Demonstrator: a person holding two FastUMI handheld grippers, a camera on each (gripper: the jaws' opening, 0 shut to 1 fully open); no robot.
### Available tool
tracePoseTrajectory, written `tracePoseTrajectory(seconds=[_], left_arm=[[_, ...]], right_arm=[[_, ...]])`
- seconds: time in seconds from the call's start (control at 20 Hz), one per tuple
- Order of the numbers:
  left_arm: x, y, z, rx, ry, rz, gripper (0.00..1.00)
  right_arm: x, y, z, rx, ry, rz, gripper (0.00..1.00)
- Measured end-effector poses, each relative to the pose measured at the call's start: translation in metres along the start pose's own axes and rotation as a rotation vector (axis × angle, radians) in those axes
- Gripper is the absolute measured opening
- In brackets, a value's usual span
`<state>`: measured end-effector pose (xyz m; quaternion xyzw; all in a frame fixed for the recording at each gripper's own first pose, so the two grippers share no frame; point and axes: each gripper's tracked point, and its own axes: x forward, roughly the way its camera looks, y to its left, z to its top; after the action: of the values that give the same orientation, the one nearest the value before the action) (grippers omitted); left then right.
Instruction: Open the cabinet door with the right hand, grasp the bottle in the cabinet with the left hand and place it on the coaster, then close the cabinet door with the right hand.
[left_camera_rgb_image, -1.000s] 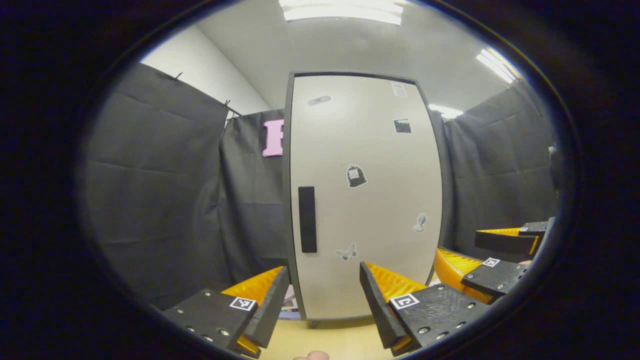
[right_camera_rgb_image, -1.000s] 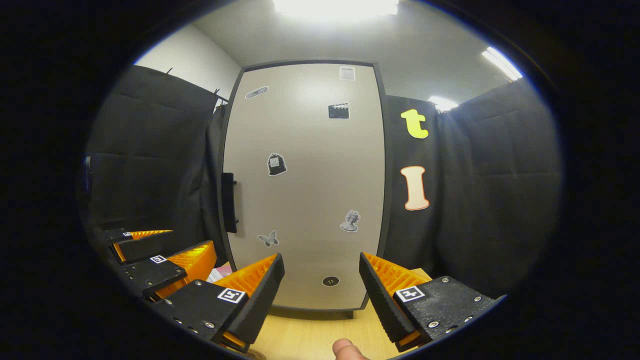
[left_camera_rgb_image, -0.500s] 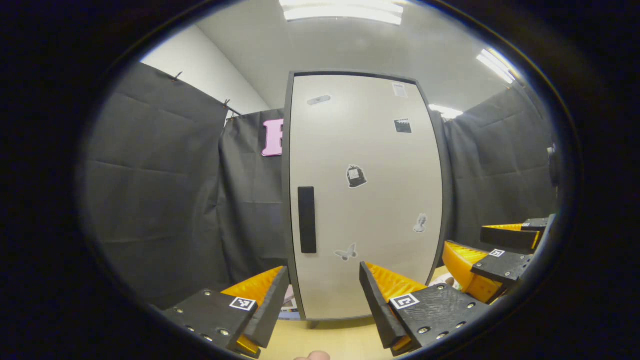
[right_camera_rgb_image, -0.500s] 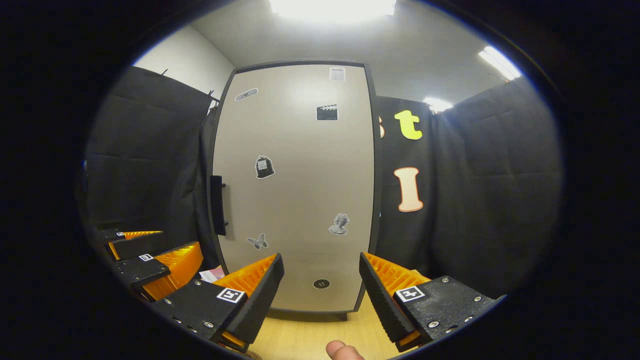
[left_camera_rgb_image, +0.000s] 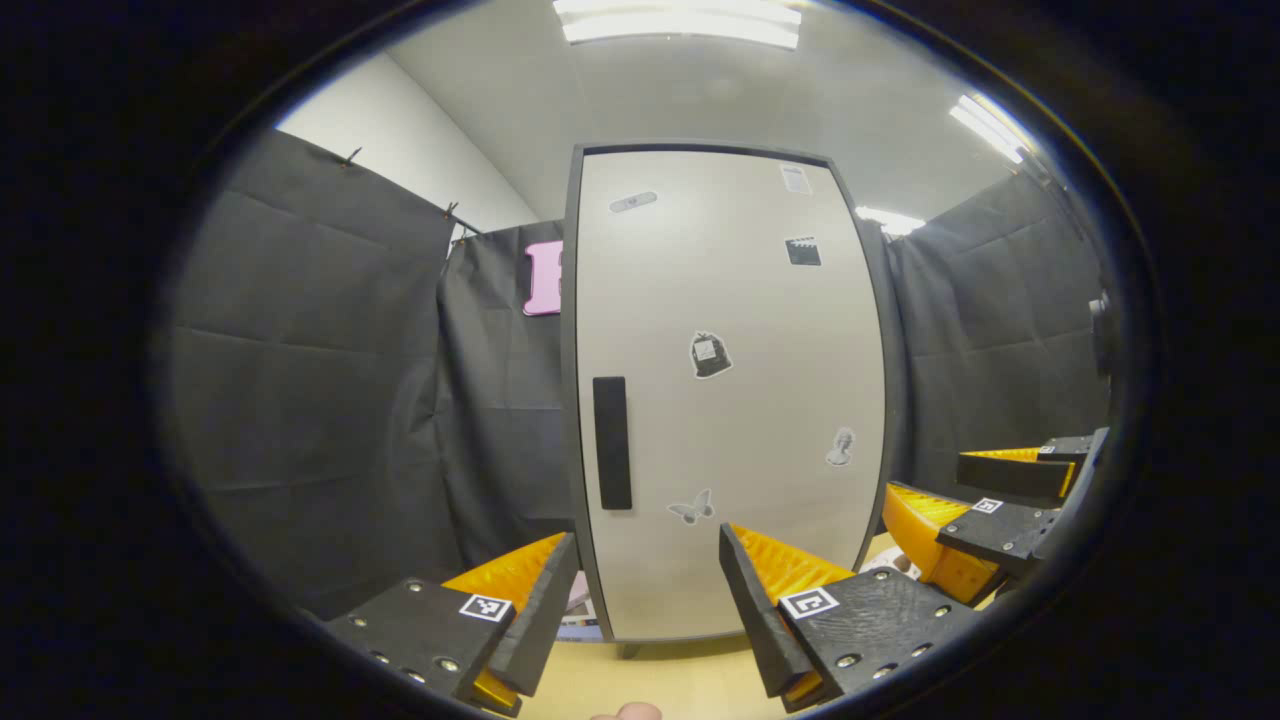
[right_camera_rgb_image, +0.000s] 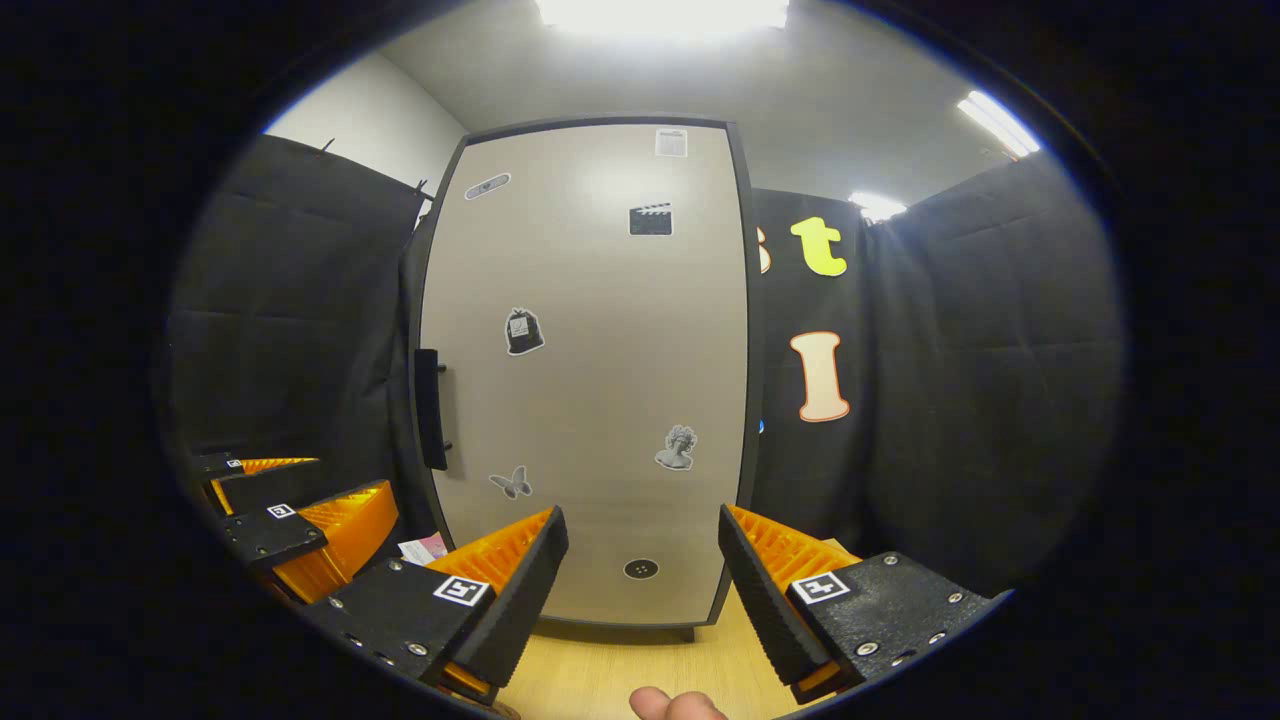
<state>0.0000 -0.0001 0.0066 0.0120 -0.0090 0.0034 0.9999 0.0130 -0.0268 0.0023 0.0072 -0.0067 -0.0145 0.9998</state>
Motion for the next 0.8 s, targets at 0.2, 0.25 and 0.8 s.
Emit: tracePoseTrajectory(seconds=[0.2, 0.25, 0.8], left_arm=[[0.0, 0.001, -0.001, 0.002, 0.002, 0.004, 0.77], [-0.001, 0.002, -0.001, 0.002, 0.001, 0.006, 0.77], [-0.031, 0.054, -0.018, 0.01, 0.022, 0.065, 0.86]], right_arm=[[0.003, 0.0, 0.004, -0.004, -0.011, 0.008, 0.94], [0.006, 0.002, 0.006, -0.006, -0.013, 0.012, 0.94], [0.036, 0.045, 0.034, -0.027, -0.076, 0.093, 0.94]])
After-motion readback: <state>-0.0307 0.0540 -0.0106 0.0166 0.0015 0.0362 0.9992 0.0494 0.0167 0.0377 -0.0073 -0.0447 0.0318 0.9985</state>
